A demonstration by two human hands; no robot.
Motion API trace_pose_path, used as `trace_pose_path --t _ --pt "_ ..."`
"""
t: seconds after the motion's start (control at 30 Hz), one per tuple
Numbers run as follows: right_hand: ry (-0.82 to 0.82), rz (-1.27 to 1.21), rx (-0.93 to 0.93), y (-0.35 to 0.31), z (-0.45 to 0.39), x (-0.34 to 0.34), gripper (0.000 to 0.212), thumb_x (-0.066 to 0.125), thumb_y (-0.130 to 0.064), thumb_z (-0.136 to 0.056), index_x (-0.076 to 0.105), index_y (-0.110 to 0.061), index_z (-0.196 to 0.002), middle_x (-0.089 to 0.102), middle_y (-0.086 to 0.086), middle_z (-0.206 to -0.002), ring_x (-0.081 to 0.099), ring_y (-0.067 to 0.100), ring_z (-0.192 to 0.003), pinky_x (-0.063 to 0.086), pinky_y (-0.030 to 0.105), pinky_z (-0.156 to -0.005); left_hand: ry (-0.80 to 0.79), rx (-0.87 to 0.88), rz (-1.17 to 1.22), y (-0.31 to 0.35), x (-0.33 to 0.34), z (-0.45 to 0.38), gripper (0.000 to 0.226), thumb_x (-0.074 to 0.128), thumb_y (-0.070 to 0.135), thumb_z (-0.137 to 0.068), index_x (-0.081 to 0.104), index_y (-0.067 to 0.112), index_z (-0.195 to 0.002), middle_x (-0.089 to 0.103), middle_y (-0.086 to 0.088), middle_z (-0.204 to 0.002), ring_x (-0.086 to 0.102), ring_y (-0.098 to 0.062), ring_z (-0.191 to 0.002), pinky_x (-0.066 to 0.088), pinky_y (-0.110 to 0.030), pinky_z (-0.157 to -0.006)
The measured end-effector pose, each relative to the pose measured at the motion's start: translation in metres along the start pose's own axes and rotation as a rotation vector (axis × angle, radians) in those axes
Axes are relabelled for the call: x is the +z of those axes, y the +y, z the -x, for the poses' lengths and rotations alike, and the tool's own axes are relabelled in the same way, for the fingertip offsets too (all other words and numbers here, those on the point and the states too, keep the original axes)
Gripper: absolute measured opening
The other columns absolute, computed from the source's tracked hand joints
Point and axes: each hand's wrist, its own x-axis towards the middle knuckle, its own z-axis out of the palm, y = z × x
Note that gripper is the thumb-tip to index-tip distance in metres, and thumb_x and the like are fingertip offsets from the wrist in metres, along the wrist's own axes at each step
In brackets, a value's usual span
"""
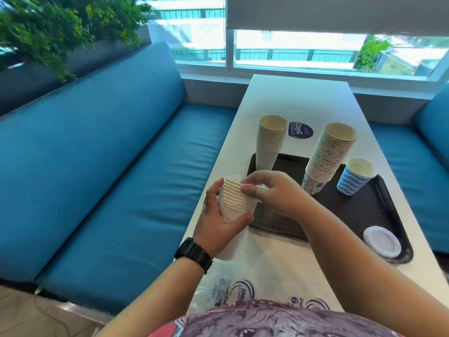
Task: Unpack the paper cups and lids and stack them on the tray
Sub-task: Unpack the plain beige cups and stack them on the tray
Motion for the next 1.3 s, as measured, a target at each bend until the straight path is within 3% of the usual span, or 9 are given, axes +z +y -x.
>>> trace_pose_path --t 0.1,0.2,0.37,0.5,0.6,0.77,1.0,1.3 --pt "-0.046 0.036 -0.006 -0.003 0.004 0.002 0.02 0.072 -0.035 -0.085 0.07 -0.018 -0.095 0.066 -0.008 -0.084 0.059 0.004 -0.078 0.043 0.022 -0.07 -0.005 0.009 0.032 -0.001 0.001 -0.001 0.096 0.078 0.061 -0.058 0.015 0.069 -0.13 0.049 0.005 -0.139 0.06 -0.006 -0.114 0.052 -0.037 -0.097" --pt "-0.051 0.05 -0.048 -0.006 0.005 0.002 0.017 0.072 -0.03 -0.086 0.068 -0.014 -0.087 0.066 0.004 -0.084 0.061 0.02 -0.08 0.047 0.034 -0.076 -0.028 0.011 0.042 -0.001 0.001 -0.002 0.104 0.08 0.06 -0.057 0.013 0.062 -0.138 0.042 0.006 -0.146 0.057 -0.008 -0.12 0.05 -0.041 -0.101" --pt "-0.016 -0.02 -0.064 -0.005 0.001 0.001 0.009 0.07 -0.025 -0.088 0.064 -0.025 -0.081 0.064 -0.004 -0.077 0.056 0.011 -0.074 0.046 0.033 -0.075 -0.057 0.01 0.004 0.004 0.002 0.001 0.11 0.078 0.066 -0.054 0.004 0.069 -0.135 0.04 0.004 -0.148 0.057 -0.014 -0.121 0.05 -0.043 -0.1" --pt "0.031 -0.108 -0.062 -0.002 -0.001 -0.006 0.007 0.069 -0.024 -0.089 0.068 -0.017 -0.086 0.068 0.005 -0.082 0.056 0.01 -0.075 0.049 0.038 -0.079 -0.063 0.022 -0.028 0.006 0.001 0.004 0.109 0.076 0.068 -0.054 -0.001 0.073 -0.13 0.038 0.003 -0.149 0.056 -0.018 -0.123 0.05 -0.044 -0.1" --pt "0.01 -0.146 -0.051 -0.001 -0.002 -0.009 0.009 0.065 -0.025 -0.092 0.069 -0.023 -0.084 0.068 0.002 -0.081 0.056 0.012 -0.076 0.05 0.044 -0.082 -0.041 0.035 -0.018 0.005 0.002 0.003 0.109 0.078 0.067 -0.055 0.003 0.07 -0.135 0.04 -0.002 -0.148 0.057 -0.02 -0.122 0.051 -0.046 -0.098" --pt "-0.029 -0.091 -0.056 -0.009 0.003 -0.009 0.018 0.057 -0.017 -0.095 0.068 -0.025 -0.082 0.064 -0.007 -0.075 0.053 0.006 -0.072 0.043 0.027 -0.076 -0.029 0.046 -0.019 0.006 0.001 0.002 0.107 0.076 0.065 -0.057 0.008 0.066 -0.139 0.04 0.001 -0.148 0.056 -0.015 -0.122 0.051 -0.043 -0.099" --pt "0.015 0.023 -0.054 -0.012 0.004 -0.007 0.019 0.056 -0.013 -0.091 0.063 -0.024 -0.076 0.058 -0.009 -0.066 0.049 0.008 -0.063 0.044 0.028 -0.065 -0.005 0.067 -0.014 0.008 0.001 0.004 0.097 0.076 0.062 -0.059 0.013 0.071 -0.133 0.043 0.003 -0.143 0.058 -0.014 -0.117 0.053 -0.042 -0.095" --pt "0.054 0.016 -0.06 -0.007 0.002 -0.01 0.012 0.065 -0.026 -0.09 0.066 -0.023 -0.079 0.064 -0.003 -0.074 0.054 0.009 -0.069 0.048 0.03 -0.069 -0.005 0.064 0.024 0.004 0.003 0.002 0.093 0.078 0.058 -0.064 0.02 0.063 -0.136 0.048 -0.001 -0.137 0.06 -0.019 -0.114 0.054 -0.047 -0.092"
